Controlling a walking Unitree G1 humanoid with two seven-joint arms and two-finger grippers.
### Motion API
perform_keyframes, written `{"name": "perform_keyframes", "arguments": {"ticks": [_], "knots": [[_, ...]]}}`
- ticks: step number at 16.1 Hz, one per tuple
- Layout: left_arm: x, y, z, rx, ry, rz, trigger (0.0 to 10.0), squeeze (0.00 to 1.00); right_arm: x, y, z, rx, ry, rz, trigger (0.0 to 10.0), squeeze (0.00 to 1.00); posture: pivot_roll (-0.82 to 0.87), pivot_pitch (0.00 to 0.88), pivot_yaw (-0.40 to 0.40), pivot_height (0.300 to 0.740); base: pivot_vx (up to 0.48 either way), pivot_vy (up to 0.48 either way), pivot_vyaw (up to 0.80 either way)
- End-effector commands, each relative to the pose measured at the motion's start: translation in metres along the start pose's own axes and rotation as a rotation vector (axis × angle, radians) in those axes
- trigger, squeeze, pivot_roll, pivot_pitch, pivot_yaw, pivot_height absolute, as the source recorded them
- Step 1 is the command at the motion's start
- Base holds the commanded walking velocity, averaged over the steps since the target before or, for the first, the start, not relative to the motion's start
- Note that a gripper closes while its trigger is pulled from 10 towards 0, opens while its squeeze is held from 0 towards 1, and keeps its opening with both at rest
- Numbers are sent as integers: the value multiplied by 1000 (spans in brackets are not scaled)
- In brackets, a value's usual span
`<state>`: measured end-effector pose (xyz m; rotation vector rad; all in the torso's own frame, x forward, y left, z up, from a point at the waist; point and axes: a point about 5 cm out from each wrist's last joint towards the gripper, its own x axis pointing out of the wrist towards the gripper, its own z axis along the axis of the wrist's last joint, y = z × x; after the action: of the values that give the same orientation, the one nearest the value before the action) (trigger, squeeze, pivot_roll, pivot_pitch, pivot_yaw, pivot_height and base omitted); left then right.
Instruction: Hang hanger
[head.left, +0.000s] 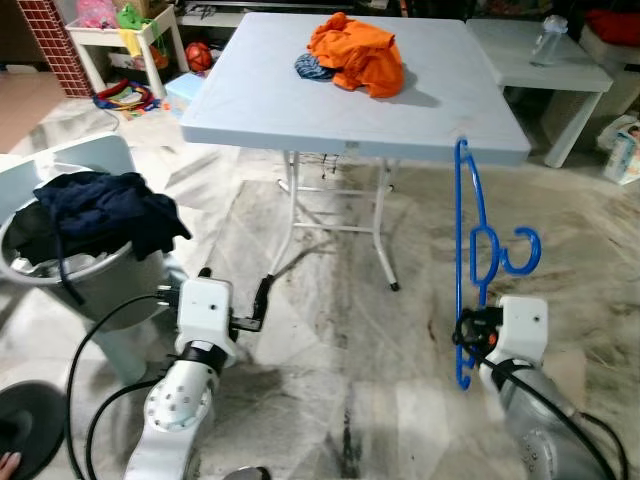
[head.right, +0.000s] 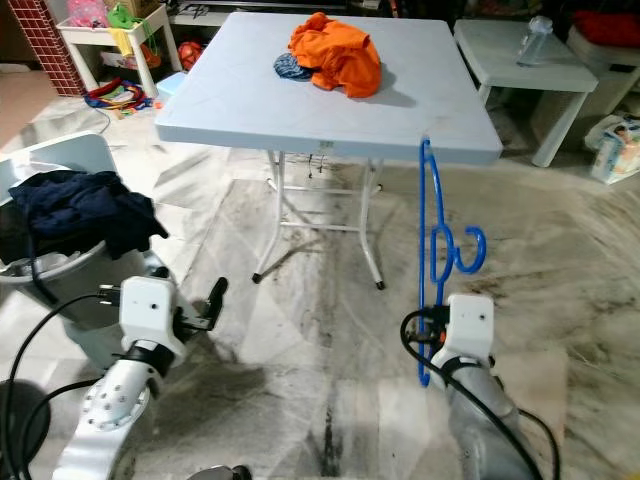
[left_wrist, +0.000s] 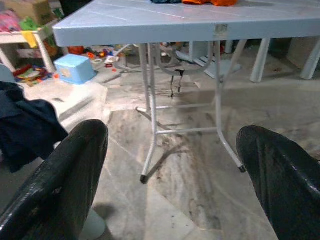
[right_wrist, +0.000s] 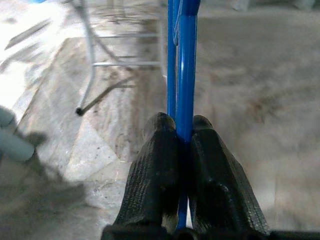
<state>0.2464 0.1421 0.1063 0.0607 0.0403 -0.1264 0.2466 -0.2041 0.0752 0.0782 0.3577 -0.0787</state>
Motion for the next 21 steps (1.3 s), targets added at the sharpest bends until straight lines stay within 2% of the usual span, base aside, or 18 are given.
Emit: {"name": "perform_keyframes", "arguments": {"ticks": [1,2,6,11,18,21], "knots": [[2,1,-4,-12,24,5,10000,0,-4,-7,2,11,-4,-44,10000,0,-20,88,-36,740,0,0,-800],[3,3,-6,-44,44,18,10000,0,-6,-7,2,3,-10,-50,10000,0,-24,85,-36,740,0,0,-800],[7,6,-6,-39,50,21,10000,0,-9,-12,1,3,-23,-89,10000,0,-23,80,-27,740,0,127,-800],[10,3,-4,-38,54,-1,10000,0,-1,-9,7,-13,-55,-89,10000,0,-15,83,-23,740,0,302,-800],[13,4,-4,-31,56,-1,10000,0,2,-8,9,-27,-70,-90,10000,0,-16,76,-26,740,0,344,-800],[15,4,-3,-29,53,-6,10000,0,3,-12,11,-33,-76,-98,10000,0,-22,74,-27,740,0,347,-800]]}}
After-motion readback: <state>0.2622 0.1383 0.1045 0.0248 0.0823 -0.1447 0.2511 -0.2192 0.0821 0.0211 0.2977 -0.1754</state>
